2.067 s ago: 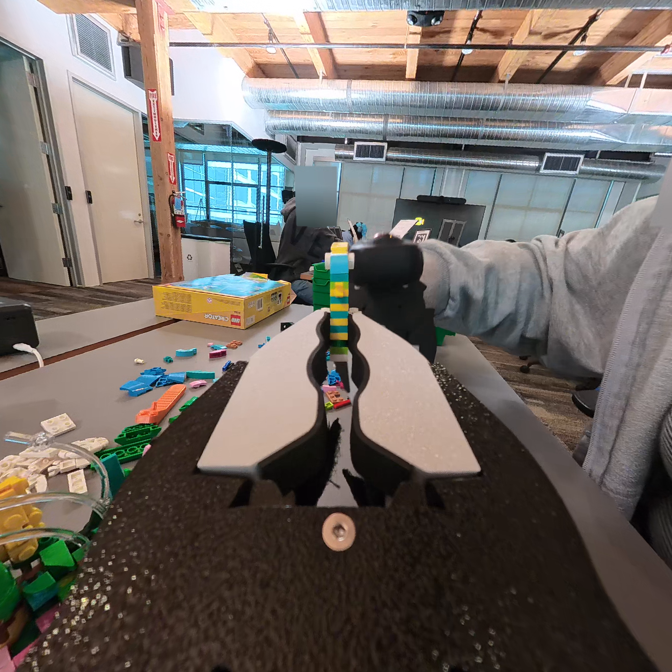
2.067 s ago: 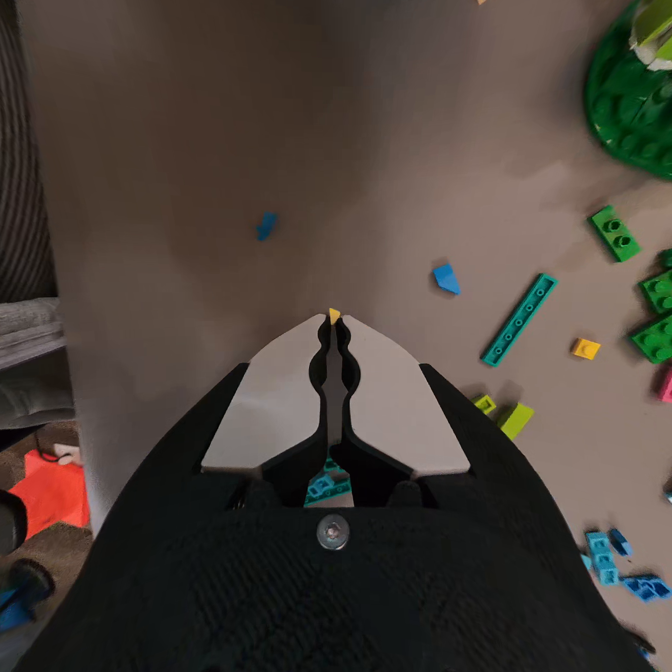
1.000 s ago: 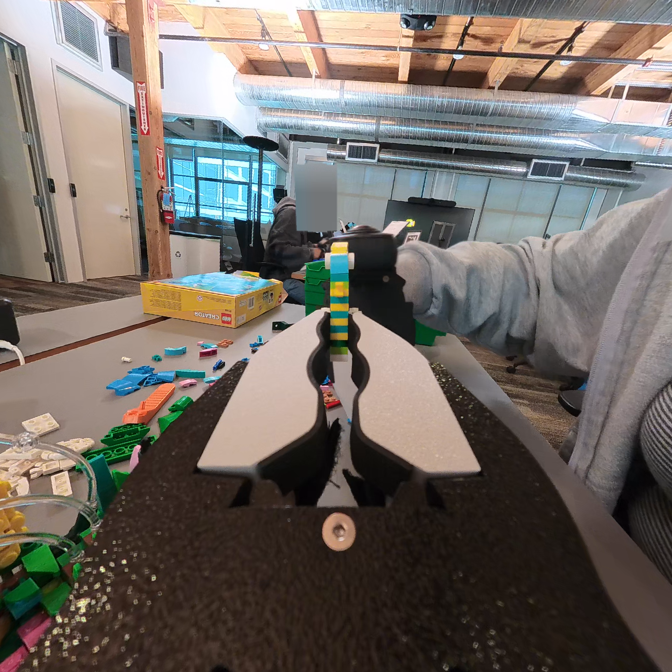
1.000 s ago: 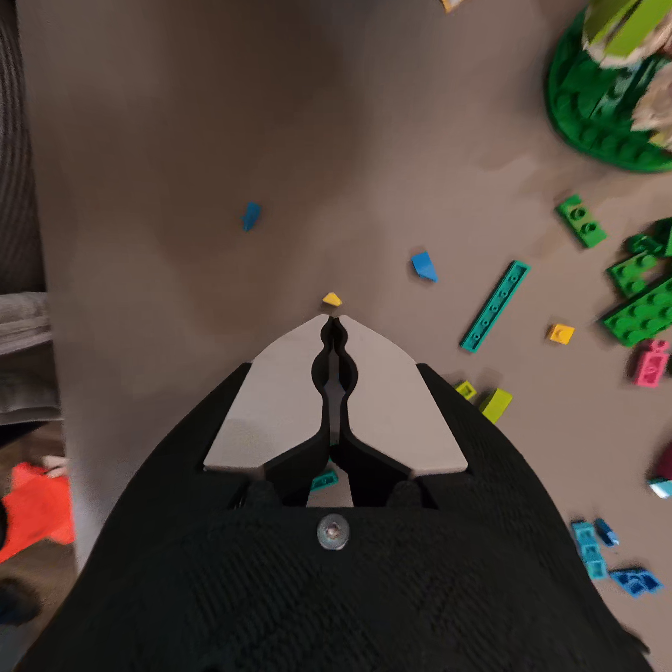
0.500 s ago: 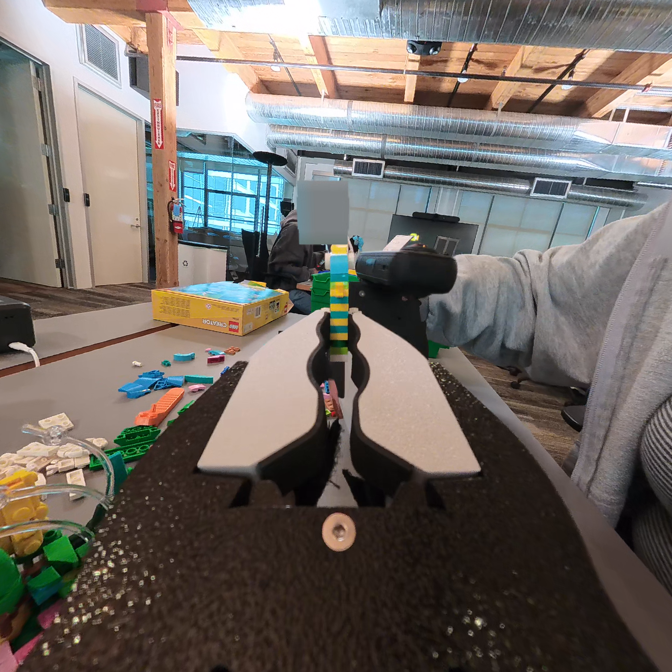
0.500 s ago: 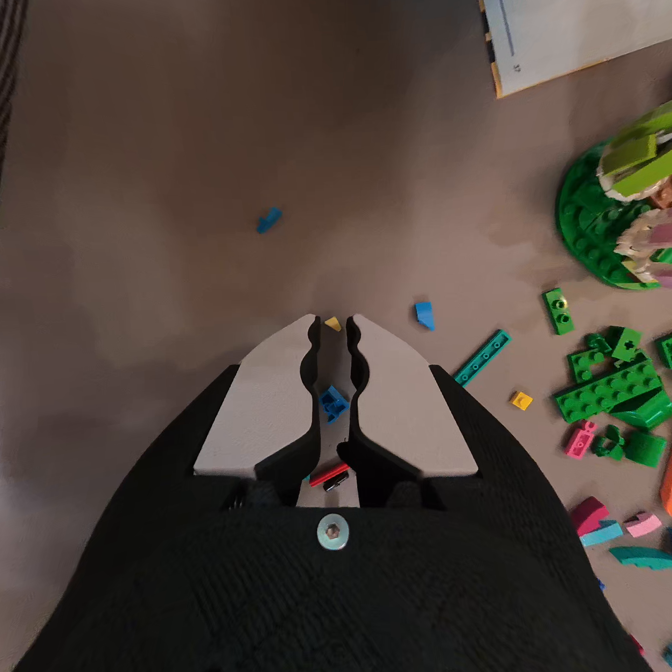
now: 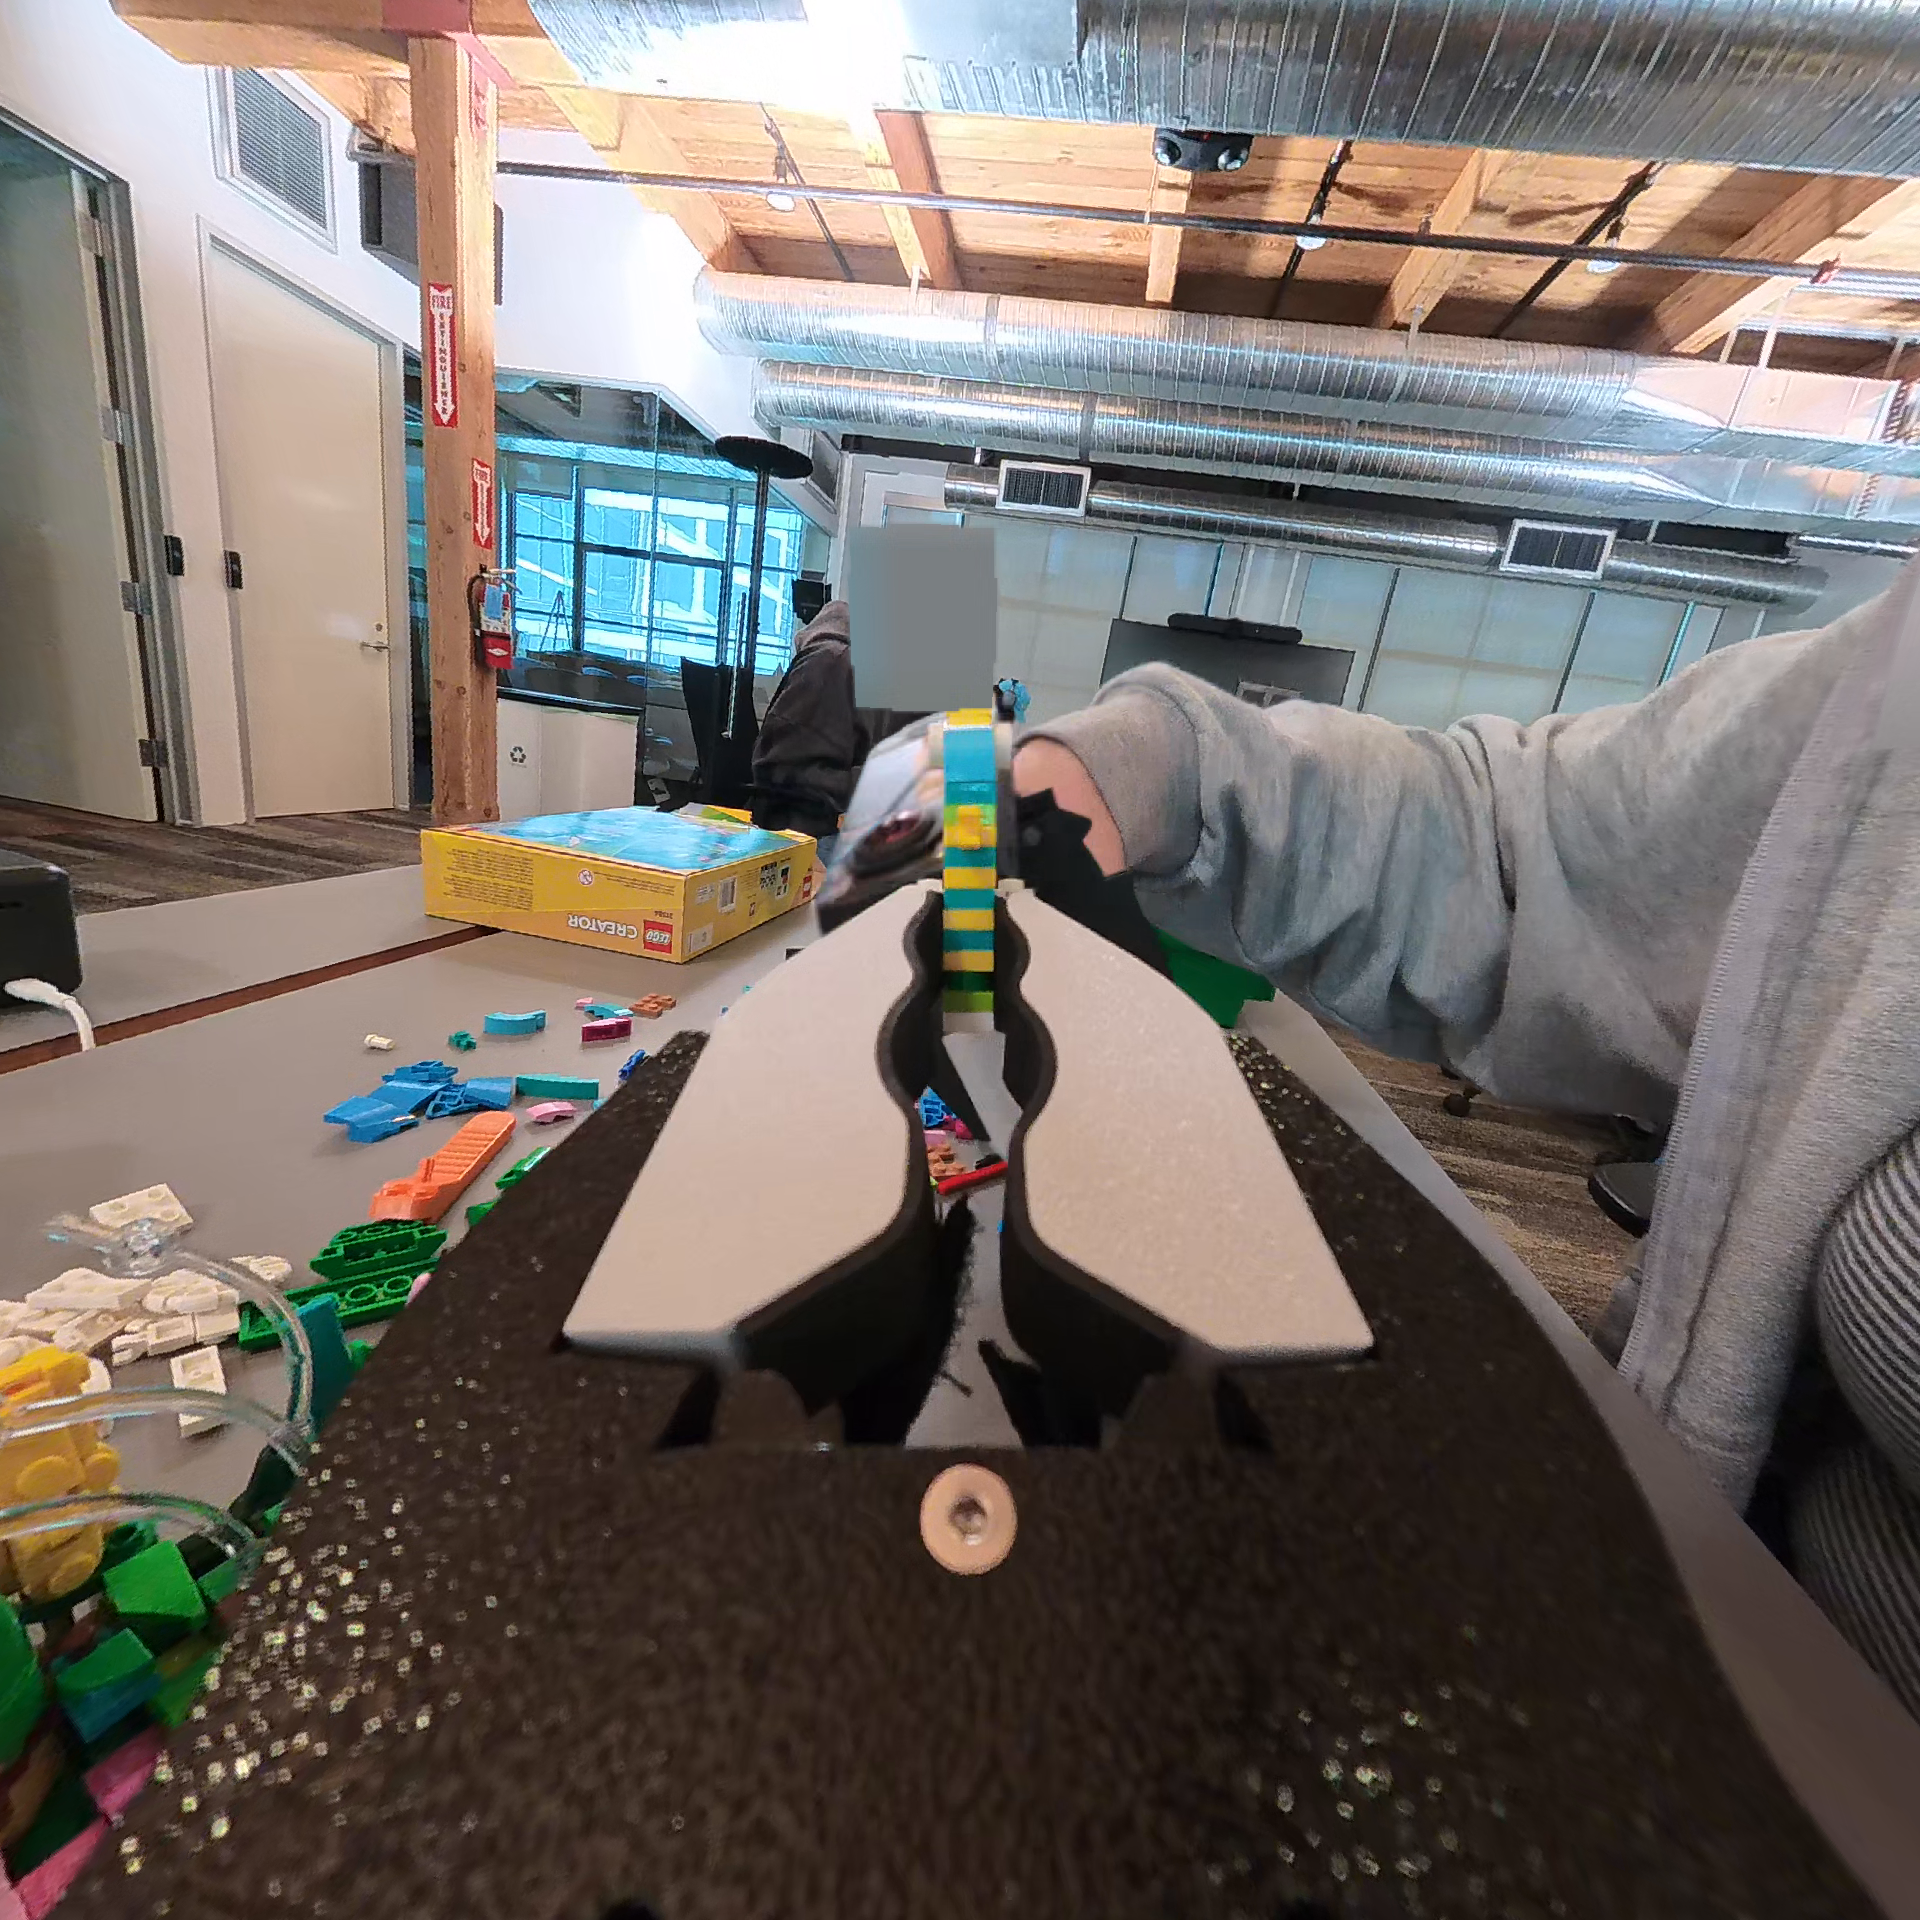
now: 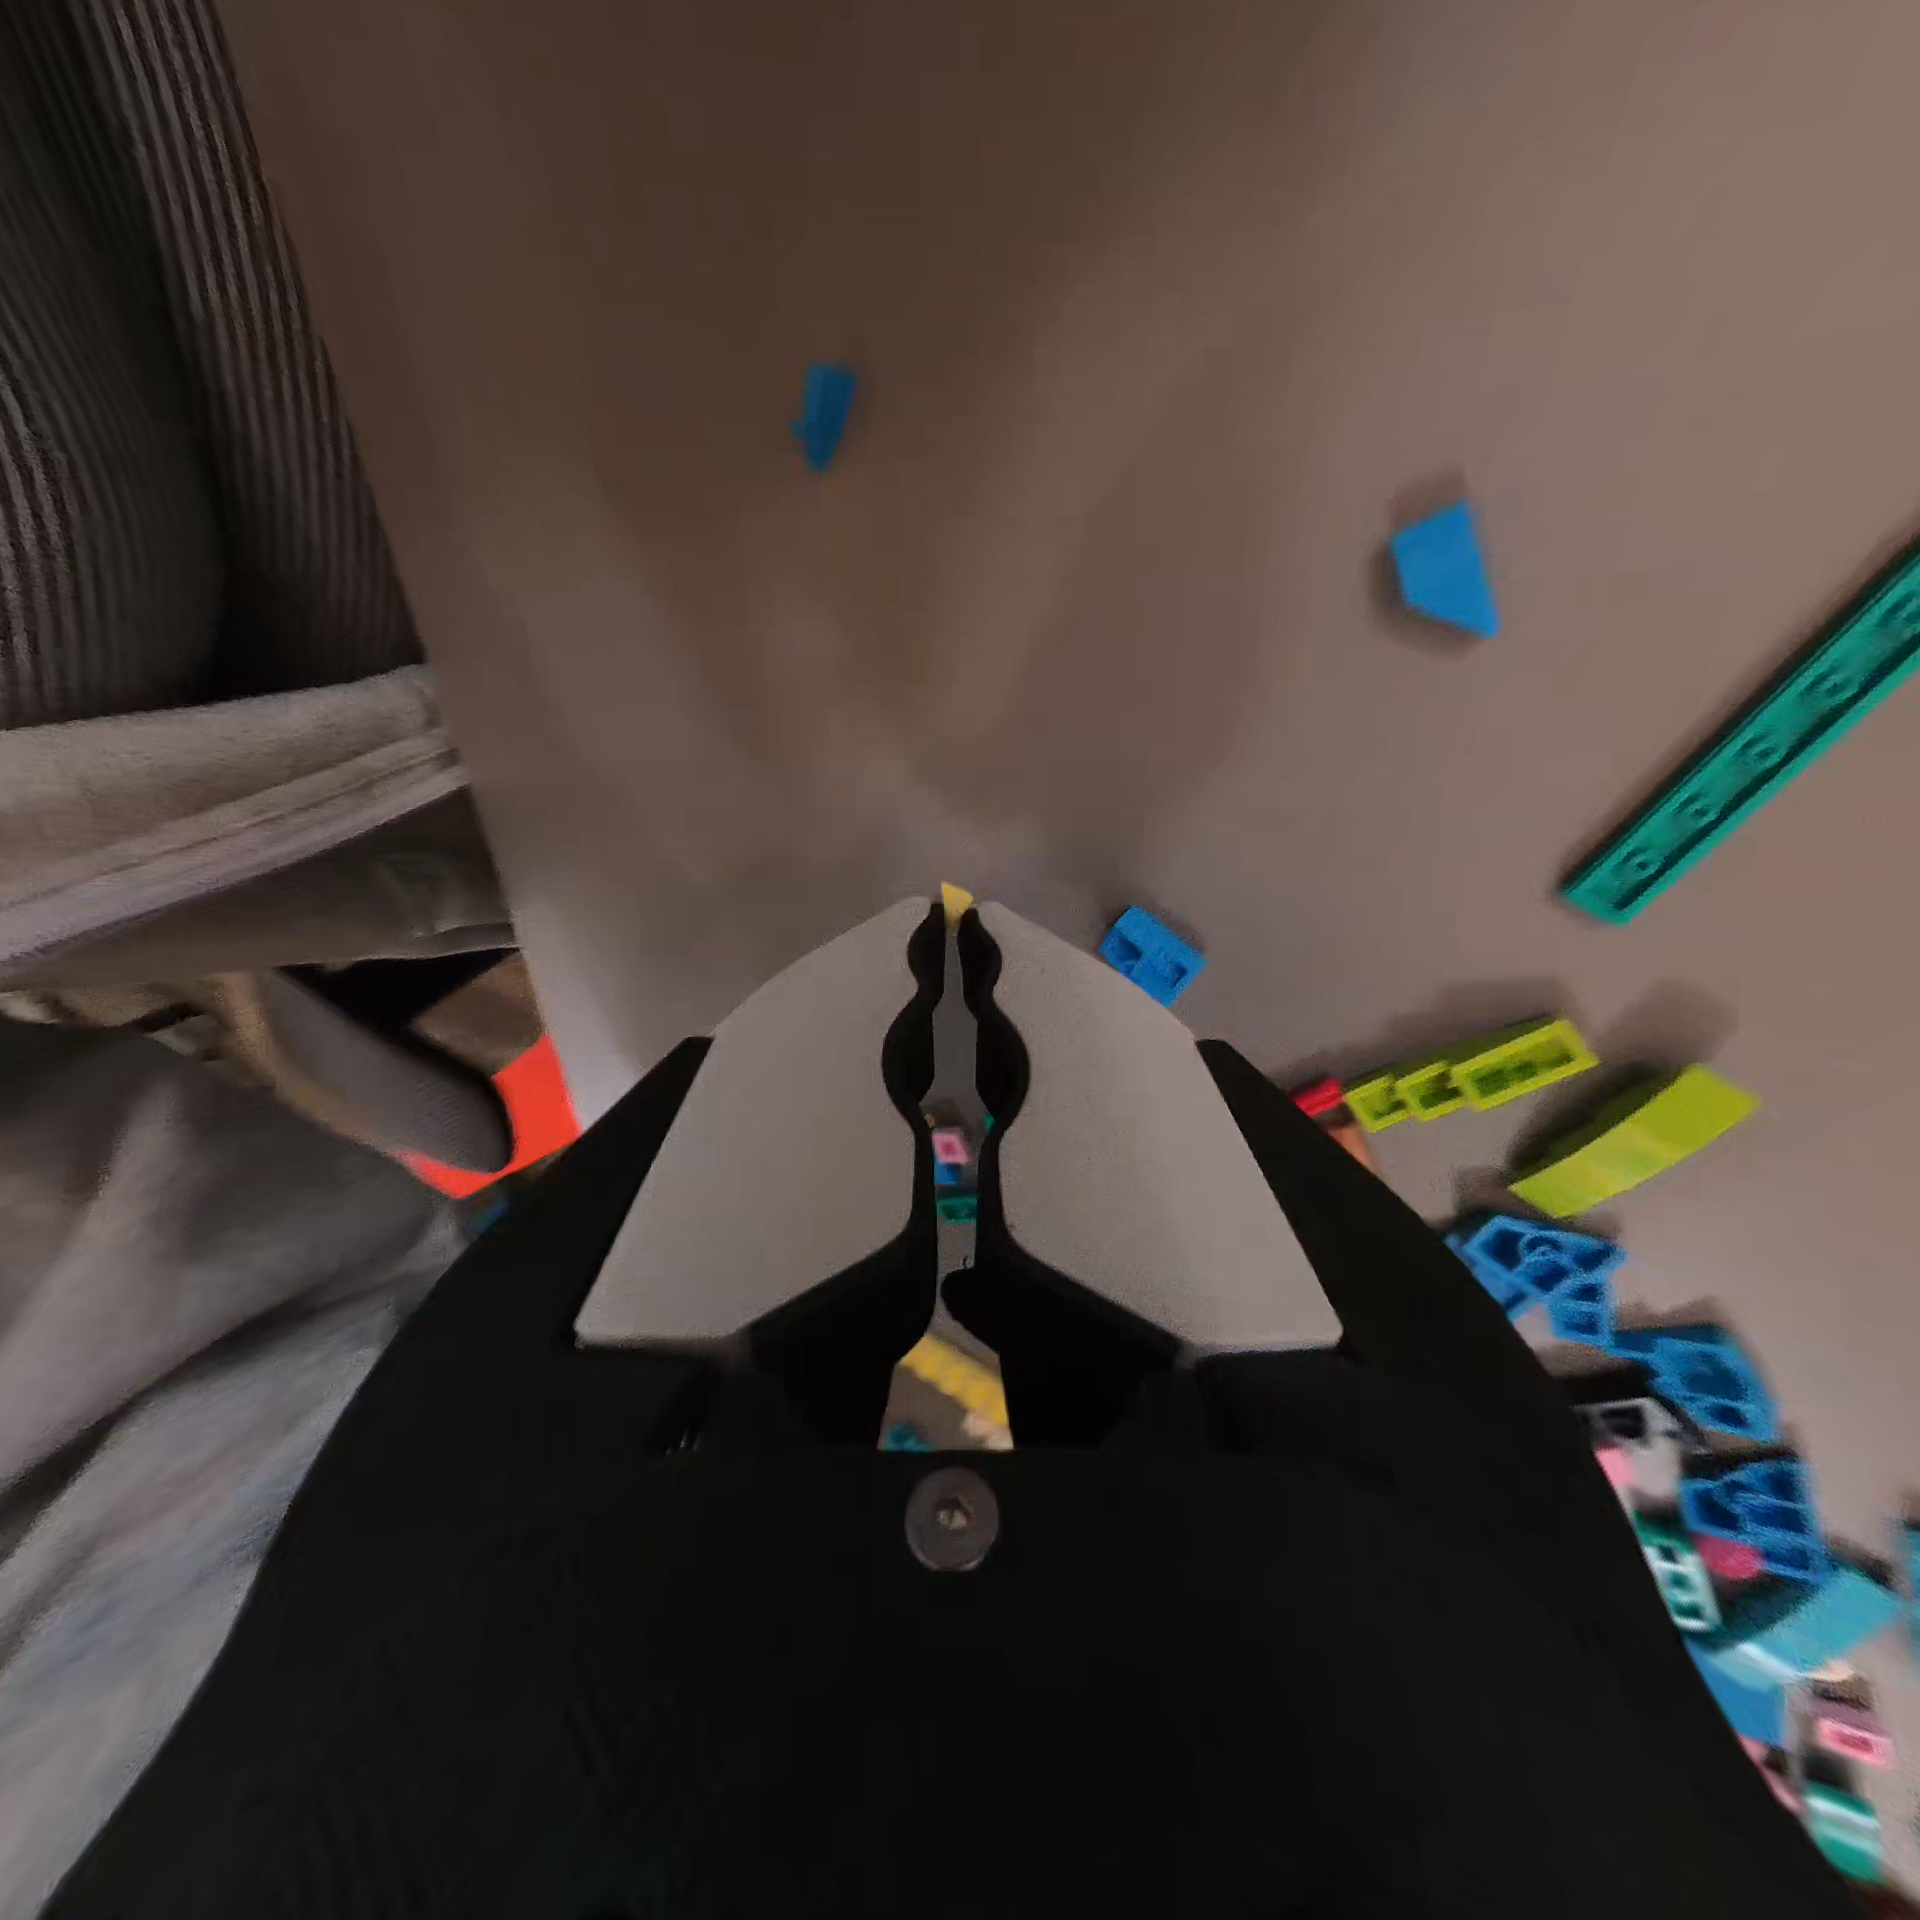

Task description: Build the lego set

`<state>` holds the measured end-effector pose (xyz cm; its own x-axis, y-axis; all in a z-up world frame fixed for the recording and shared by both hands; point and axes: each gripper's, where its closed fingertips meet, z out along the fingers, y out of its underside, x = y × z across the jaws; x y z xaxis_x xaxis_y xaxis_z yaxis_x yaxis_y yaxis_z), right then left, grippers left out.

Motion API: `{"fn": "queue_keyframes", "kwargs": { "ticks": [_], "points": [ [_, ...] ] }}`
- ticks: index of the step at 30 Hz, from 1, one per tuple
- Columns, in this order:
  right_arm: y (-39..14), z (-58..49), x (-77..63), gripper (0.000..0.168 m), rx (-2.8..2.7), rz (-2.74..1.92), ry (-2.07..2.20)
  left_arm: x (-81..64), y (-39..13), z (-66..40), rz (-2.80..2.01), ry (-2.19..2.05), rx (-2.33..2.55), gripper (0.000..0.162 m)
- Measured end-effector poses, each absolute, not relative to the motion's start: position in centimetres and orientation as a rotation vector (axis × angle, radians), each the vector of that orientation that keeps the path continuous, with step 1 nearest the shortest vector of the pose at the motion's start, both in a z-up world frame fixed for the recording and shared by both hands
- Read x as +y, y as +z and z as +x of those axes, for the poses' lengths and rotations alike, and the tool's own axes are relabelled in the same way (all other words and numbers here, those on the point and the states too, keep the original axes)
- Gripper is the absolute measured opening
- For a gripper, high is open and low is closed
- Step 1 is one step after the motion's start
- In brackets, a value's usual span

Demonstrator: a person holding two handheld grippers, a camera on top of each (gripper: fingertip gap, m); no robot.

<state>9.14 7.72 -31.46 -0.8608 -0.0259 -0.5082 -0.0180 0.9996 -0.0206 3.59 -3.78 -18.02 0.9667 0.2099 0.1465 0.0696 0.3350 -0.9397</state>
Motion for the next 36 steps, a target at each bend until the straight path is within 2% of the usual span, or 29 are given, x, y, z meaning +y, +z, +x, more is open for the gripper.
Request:
{"fn": "queue_keyframes", "kwargs": {
  "ticks": [5, 26, 30, 33, 36],
  "points": [
    [-32.3, 9.8, 8.7, 0.002, 2.562, -0.003, 0.134, -4.0, -17.9, 3.5, -1.222, 0.1, -0.262, 0.008],
    [-32.0, 6.9, 7.5, 0.01, 2.877, -0.11, -0.118, -3.6, -17.6, 4.3, -1.214, 0.055, -0.23, 0.008],
    [-31.5, 7.5, 7.5, 0.024, 2.933, -0.266, -0.399, -3.6, -17.6, 4.2, -1.21, 0.048, -0.233, 0.008],
    [-32.1, 8.1, 8.7, 0.021, 2.987, -0.33, -0.428, -3.5, -17.7, 4.2, -1.215, 0.041, -0.233, 0.008],
    [-32.4, 8.4, 9.1, 0.007, 3.029, -0.391, -0.484, -3.5, -17.8, 4.3, -1.219, 0.038, -0.232, 0.008]
  ]
}}
